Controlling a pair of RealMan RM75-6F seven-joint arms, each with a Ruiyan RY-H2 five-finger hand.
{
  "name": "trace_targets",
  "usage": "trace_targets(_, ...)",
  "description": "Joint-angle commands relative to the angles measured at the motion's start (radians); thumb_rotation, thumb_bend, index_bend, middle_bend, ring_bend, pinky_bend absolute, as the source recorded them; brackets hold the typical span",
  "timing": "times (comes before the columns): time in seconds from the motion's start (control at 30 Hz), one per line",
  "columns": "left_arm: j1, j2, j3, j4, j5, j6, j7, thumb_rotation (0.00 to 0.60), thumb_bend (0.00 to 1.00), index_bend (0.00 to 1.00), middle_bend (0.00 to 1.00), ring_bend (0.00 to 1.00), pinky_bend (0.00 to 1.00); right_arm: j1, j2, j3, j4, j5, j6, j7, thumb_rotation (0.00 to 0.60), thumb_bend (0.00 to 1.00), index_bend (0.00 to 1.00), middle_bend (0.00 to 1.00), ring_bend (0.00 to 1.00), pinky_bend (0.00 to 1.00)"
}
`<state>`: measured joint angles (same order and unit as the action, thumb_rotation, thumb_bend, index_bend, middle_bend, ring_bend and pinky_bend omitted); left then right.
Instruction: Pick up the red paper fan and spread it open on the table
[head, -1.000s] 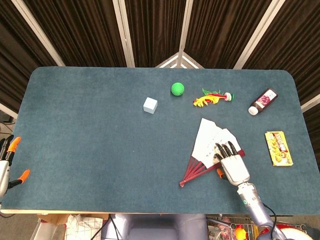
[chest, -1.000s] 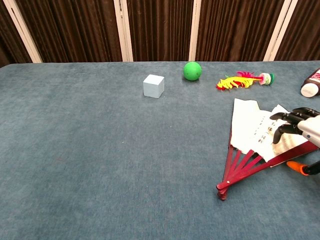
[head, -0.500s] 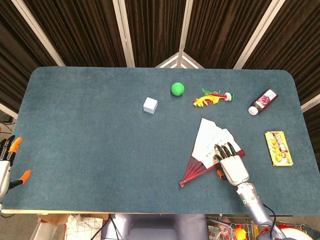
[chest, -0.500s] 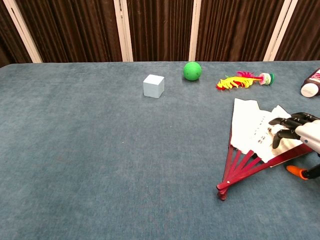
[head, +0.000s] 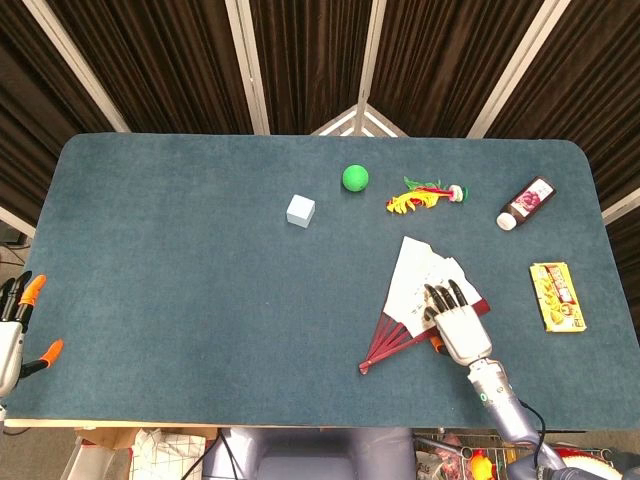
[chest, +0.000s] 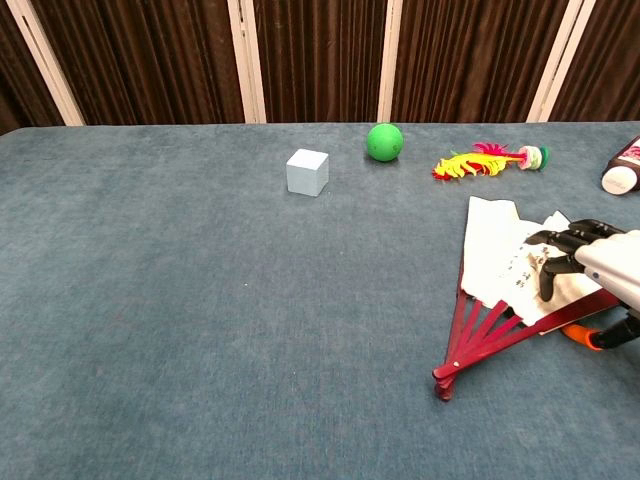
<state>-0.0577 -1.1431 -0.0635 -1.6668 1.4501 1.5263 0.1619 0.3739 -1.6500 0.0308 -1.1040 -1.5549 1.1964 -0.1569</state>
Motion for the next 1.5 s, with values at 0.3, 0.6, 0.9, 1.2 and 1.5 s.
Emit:
trace_targets(0.3, 0.001, 0.001, 0.003, -0.002, 0.004, 0.000, -0.004, 0.600, 0.34, 0.06, 0.00, 0.00, 0.00, 0.014, -0.001, 0.001, -0.016, -0.004, 0.004, 0.023, 0.600, 0.35, 0.55, 0.12, 0.13, 0.01)
trace_targets(0.6, 0.004, 0.003, 0.005, -0.003, 0.009, 0.005, -0.008, 0.600, 0.34, 0.07, 0.00, 0.00, 0.00, 0.023, -0.018, -0.006, 0.021, -0.002, -0.007, 0.020, 0.600, 0.35, 0.55, 0.13, 0.13, 0.01)
trace_targets(0.9, 0.004, 0.004, 0.008, -0.003, 0.016, 0.006, -0.012, 0.600, 0.34, 0.07, 0.00, 0.00, 0.00, 0.029, -0.033, -0.006, 0.042, -0.017, 0.019, 0.057, 0.600, 0.35, 0.77, 0.17, 0.19, 0.05)
trace_targets(1.2, 0.003, 0.005, 0.011, -0.004, 0.020, 0.001, -0.012, 0.600, 0.34, 0.07, 0.00, 0.00, 0.00, 0.028, -0.025, -0.016, 0.056, -0.058, 0.083, 0.130, 0.600, 0.35, 0.85, 0.18, 0.21, 0.06)
trace_targets(1.5, 0.002, 0.004, 0.014, -0.006, 0.024, -0.001, -0.010, 0.600, 0.34, 0.07, 0.00, 0.00, 0.00, 0.040, 0.063, -0.017, -0.039, -0.095, 0.126, 0.171, 0.600, 0.35, 0.85, 0.18, 0.21, 0.06)
